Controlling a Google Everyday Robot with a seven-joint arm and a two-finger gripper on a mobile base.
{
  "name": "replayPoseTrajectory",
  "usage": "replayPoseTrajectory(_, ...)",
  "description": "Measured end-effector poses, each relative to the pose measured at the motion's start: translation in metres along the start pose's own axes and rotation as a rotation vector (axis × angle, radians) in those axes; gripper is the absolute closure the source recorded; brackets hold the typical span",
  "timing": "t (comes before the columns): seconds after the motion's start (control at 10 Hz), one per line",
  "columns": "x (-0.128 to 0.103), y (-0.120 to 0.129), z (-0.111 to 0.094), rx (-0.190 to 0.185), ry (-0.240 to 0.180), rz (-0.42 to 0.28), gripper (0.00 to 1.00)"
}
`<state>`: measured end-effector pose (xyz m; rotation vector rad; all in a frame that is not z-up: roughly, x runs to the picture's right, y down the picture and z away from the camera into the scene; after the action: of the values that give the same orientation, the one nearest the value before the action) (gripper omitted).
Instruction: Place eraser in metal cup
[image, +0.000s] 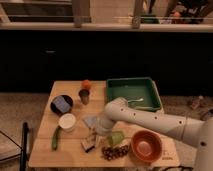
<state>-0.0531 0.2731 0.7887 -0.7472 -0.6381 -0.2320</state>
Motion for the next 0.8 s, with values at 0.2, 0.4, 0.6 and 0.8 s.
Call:
replayPoseTrajectory(0.2,-0.007,-0.006,-0.014,0.015,0.001,-0.021,1.0)
replayPoseTrajectory(0.4,-0.011,-0.012,-0.029,0.03,0.004,-0.038,1.0)
replayPoseTrajectory(0.6,-0.013,-0.021,-0.043,0.043,0.015,-0.057,1.0)
replayPoseTrajectory(0.8,-0.012,-0.03,-0.065,0.052,0.044,-0.076,1.0)
